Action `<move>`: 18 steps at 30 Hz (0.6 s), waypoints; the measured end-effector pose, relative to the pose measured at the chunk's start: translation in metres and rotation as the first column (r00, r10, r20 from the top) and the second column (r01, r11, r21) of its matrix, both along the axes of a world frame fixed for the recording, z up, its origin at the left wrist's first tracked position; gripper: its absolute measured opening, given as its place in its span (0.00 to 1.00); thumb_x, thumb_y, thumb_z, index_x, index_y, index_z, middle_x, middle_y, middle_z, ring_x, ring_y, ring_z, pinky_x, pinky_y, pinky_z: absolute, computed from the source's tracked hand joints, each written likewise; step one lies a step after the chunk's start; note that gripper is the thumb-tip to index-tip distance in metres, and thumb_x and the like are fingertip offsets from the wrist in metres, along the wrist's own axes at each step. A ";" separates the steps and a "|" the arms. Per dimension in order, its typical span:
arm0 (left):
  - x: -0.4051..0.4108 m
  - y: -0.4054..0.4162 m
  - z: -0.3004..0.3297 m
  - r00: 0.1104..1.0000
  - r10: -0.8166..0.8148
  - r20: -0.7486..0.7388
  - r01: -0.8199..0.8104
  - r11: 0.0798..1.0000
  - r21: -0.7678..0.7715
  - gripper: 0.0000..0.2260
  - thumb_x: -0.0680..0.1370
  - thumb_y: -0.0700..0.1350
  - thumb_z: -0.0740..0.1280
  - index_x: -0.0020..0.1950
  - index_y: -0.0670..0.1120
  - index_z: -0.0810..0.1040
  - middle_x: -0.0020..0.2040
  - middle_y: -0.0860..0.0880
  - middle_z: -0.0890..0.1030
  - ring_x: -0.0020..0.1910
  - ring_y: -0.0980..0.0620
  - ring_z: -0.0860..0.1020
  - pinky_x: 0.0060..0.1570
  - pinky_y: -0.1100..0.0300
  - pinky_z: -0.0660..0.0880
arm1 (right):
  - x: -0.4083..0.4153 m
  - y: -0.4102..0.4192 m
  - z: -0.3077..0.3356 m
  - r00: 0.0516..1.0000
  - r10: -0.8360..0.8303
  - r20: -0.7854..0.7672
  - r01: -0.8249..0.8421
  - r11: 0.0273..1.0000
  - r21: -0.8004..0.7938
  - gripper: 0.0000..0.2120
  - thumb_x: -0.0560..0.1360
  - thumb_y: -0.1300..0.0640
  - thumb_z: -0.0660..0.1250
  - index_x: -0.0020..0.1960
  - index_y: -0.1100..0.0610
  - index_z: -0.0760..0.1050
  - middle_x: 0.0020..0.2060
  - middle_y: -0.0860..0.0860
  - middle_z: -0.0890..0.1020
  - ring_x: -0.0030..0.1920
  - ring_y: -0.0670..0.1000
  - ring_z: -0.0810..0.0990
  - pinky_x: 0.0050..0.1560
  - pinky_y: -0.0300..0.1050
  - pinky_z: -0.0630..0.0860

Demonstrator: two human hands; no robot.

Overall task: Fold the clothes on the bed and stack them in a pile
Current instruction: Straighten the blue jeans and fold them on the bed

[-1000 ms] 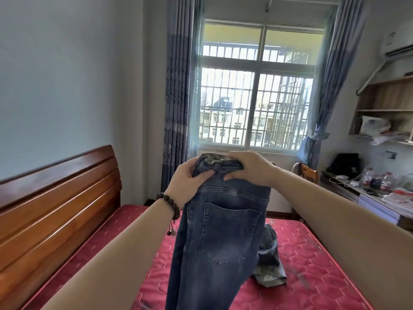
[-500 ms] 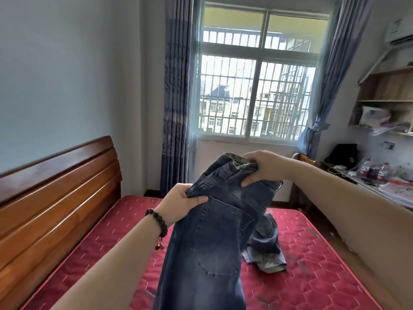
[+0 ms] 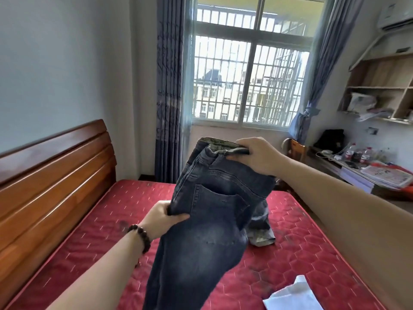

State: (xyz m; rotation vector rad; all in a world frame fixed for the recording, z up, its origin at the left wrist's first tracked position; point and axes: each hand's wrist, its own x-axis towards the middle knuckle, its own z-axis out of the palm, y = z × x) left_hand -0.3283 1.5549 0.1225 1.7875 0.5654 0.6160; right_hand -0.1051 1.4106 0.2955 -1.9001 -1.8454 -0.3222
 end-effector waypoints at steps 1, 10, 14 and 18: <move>-0.005 -0.006 0.000 0.999 0.032 0.028 -0.032 0.999 -0.015 0.04 0.72 0.40 0.75 0.46 0.45 0.83 0.42 0.51 0.86 0.43 0.51 0.84 0.40 0.62 0.80 | -0.006 -0.009 0.007 0.998 0.020 0.065 -0.020 1.000 -0.004 0.17 0.74 0.42 0.67 0.39 0.57 0.76 0.32 0.50 0.79 0.35 0.50 0.75 0.40 0.43 0.70; -0.052 -0.121 0.019 0.962 0.147 0.230 -0.162 0.986 0.049 0.04 0.78 0.40 0.67 0.47 0.43 0.82 0.42 0.50 0.85 0.41 0.53 0.83 0.41 0.62 0.79 | -0.034 -0.137 0.030 0.939 -0.145 0.313 0.048 0.954 0.298 0.29 0.72 0.31 0.52 0.43 0.57 0.72 0.28 0.49 0.72 0.30 0.53 0.71 0.35 0.44 0.60; -0.067 -0.174 0.006 0.986 0.074 0.150 -0.075 0.997 -0.003 0.06 0.78 0.39 0.67 0.53 0.41 0.81 0.49 0.45 0.84 0.47 0.49 0.83 0.47 0.60 0.80 | -0.046 -0.178 0.011 0.870 -0.260 0.419 0.130 0.941 0.313 0.29 0.74 0.33 0.52 0.54 0.57 0.73 0.38 0.58 0.80 0.39 0.60 0.79 0.37 0.46 0.64; -0.081 -0.206 0.002 0.981 0.032 0.194 -0.010 0.993 -0.115 0.07 0.76 0.37 0.69 0.53 0.41 0.81 0.50 0.45 0.85 0.48 0.49 0.83 0.49 0.57 0.80 | -0.066 -0.200 0.005 0.849 -0.348 0.398 0.162 0.888 0.430 0.25 0.77 0.36 0.54 0.52 0.58 0.72 0.35 0.58 0.79 0.36 0.60 0.79 0.35 0.45 0.64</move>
